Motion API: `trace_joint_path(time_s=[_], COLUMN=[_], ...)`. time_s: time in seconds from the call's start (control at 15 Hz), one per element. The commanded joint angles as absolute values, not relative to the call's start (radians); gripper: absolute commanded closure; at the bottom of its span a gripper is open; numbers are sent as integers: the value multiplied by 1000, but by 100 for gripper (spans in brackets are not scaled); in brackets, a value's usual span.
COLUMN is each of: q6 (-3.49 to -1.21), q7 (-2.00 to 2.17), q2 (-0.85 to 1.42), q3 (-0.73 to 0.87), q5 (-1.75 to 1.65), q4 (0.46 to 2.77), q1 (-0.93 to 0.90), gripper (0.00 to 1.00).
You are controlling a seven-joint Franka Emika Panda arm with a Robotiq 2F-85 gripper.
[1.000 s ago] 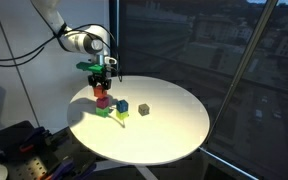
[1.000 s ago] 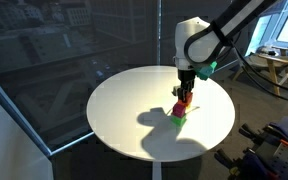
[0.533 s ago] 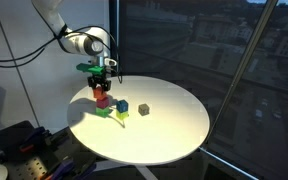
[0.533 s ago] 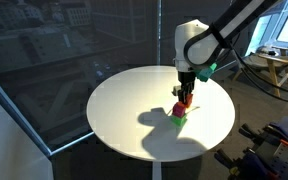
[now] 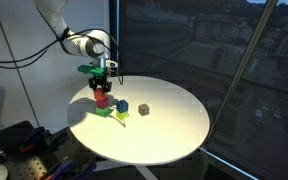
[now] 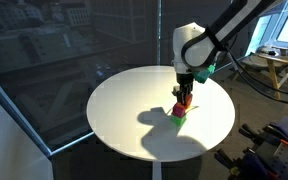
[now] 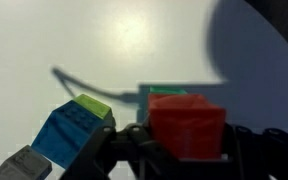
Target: Move the orange block to the block on the left
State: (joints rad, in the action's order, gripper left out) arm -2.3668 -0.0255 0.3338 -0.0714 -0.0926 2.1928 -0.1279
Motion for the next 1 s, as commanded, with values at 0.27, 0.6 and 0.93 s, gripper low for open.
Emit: trace_joint_path(time_s=[0.27, 0.6, 0.93], q6=[-2343, -2344, -2338], q7=[-41, -47, -61], q2=[382, 392, 384], q3=[-74, -75, -79], q5=[-109, -106, -102], q4=[2132, 2126, 2130], q1=[-124, -123, -122], gripper=[79, 27, 0])
